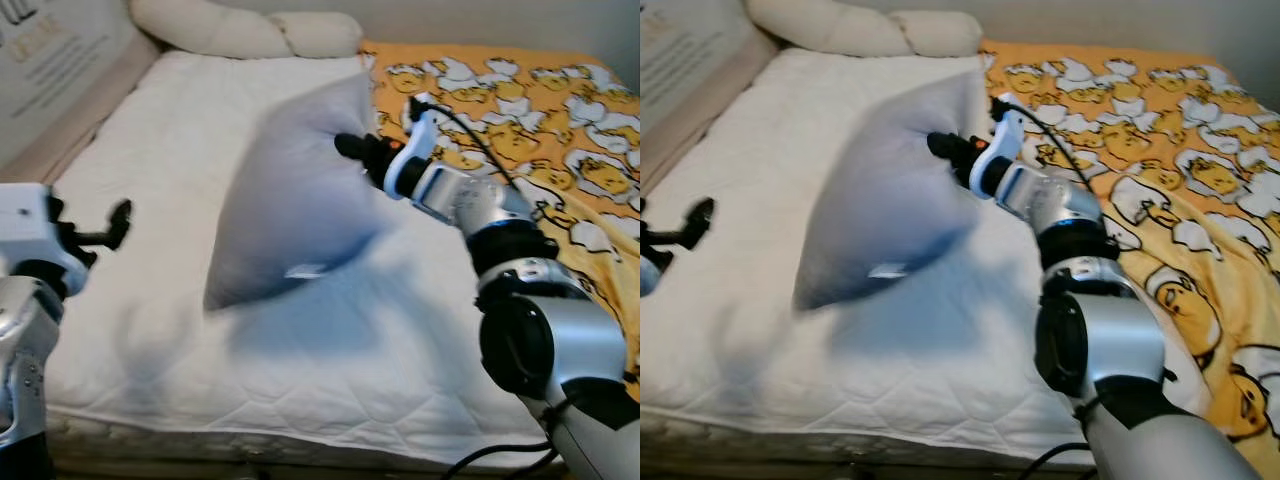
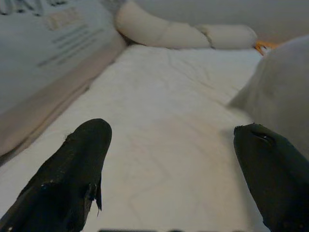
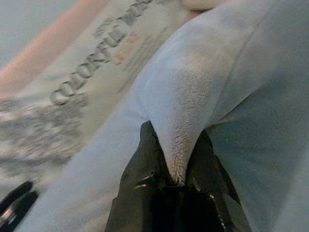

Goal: Clean up the room

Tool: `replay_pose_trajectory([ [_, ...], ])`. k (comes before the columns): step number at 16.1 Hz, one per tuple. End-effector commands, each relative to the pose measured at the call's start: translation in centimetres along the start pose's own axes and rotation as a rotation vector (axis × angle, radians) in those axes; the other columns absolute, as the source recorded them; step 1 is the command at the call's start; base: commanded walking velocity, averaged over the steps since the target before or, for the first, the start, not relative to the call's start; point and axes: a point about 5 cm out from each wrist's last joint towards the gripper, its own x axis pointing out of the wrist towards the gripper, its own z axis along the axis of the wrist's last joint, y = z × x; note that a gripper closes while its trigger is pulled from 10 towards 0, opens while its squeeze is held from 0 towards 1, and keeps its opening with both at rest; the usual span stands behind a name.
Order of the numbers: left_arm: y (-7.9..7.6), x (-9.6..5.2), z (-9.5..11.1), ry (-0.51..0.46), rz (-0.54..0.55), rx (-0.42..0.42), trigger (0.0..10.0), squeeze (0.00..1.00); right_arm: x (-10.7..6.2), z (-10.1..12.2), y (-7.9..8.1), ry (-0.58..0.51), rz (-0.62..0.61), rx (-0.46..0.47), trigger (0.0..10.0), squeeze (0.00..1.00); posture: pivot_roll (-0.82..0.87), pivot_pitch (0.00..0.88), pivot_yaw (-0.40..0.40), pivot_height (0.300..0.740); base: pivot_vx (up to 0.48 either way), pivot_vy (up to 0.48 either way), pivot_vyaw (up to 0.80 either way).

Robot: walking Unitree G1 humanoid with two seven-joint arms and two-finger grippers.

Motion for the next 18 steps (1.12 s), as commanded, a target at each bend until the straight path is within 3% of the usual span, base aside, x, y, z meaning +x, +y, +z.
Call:
replay_pose_trajectory([
  [1,-0.4,-0.1,-0.1,0.007,-0.016,-0.015,10.0,0.00,-1.5,0.3,-1.1,-0.027,0.013,0.040,0.0,0.00,-0.03,0.000,-0.004,0.740,0.000,0.000,0.00],
  [3,-1.1,-0.4,-0.7,0.027,-0.049,-0.010,10.0,0.00,-3.1,-2.1,-3.4,0.051,-0.057,0.049,0.0,0.00,-0.03,0.000,0.000,0.740,0.000,0.000,0.00],
  [6,-3.1,-0.7,-2.1,0.086,-0.146,-0.030,10.0,0.00,-7.7,-9.8,-8.8,0.242,-0.310,0.105,0.0,0.00,-0.03,0.000,0.008,0.740,0.000,0.000,0.00],
  [8,-4.3,-0.8,-3.2,0.132,-0.229,-0.034,10.0,0.00,-9.2,-12.5,-9.8,0.288,-0.390,0.107,0.0,0.00,-0.05,0.000,0.022,0.740,0.000,0.000,0.00],
  [10,-6.1,-0.4,-5.4,0.171,-0.364,0.010,10.0,0.00,-10.3,-13.7,-10.6,0.291,-0.479,-0.075,0.0,0.00,-0.05,0.000,0.037,0.740,0.000,0.000,0.00],
  [11,-6.3,-0.1,-6.3,0.186,-0.388,0.019,10.0,0.04,-10.2,-13.5,-10.5,0.275,-0.486,-0.107,2.7,0.00,-0.05,0.000,0.042,0.740,0.000,0.000,0.00],
  [12,-6.7,0.6,-7.0,0.210,-0.432,-0.024,10.0,0.20,-10.2,-13.2,-10.4,0.259,-0.498,-0.136,10.0,0.00,-0.05,0.000,0.037,0.740,0.000,0.000,0.00],
  [13,-7.2,1.5,-7.8,0.247,-0.480,-0.085,10.0,1.00,-10.2,-13.0,-10.3,0.251,-0.493,-0.157,10.0,0.00,-0.04,0.000,0.028,0.740,0.000,0.000,0.00],
  [14,-7.6,2.6,-8.4,0.268,-0.495,-0.124,10.0,1.00,-10.2,-12.8,-10.4,0.244,-0.500,-0.153,10.0,0.00,-0.04,0.000,0.028,0.740,0.000,0.000,0.00],
  [15,-8.0,3.5,-8.9,0.278,-0.505,-0.136,10.0,1.00,-10.2,-12.8,-10.5,0.234,-0.499,-0.150,10.0,0.38,-0.04,0.000,0.030,0.740,0.000,0.000,0.00],
  [16,-8.1,3.8,-9.0,0.281,-0.513,-0.142,10.0,1.00,-10.3,-12.8,-10.5,0.231,-0.498,-0.151,10.0,0.38,-0.04,0.000,0.030,0.740,0.000,0.000,0.00],
  [17,-8.6,4.8,-9.6,0.296,-0.534,-0.163,10.0,1.00,-10.4,-12.6,-10.7,0.209,-0.508,-0.133,10.0,1.00,-0.06,0.000,0.038,0.740,0.000,0.000,0.00],
  [18,-9.0,5.6,-10.1,0.324,-0.556,-0.179,10.0,1.00,-10.5,-12.2,-10.8,0.184,-0.517,-0.132,10.0,1.00,-0.07,0.000,0.046,0.740,0.000,0.000,0.00],
])
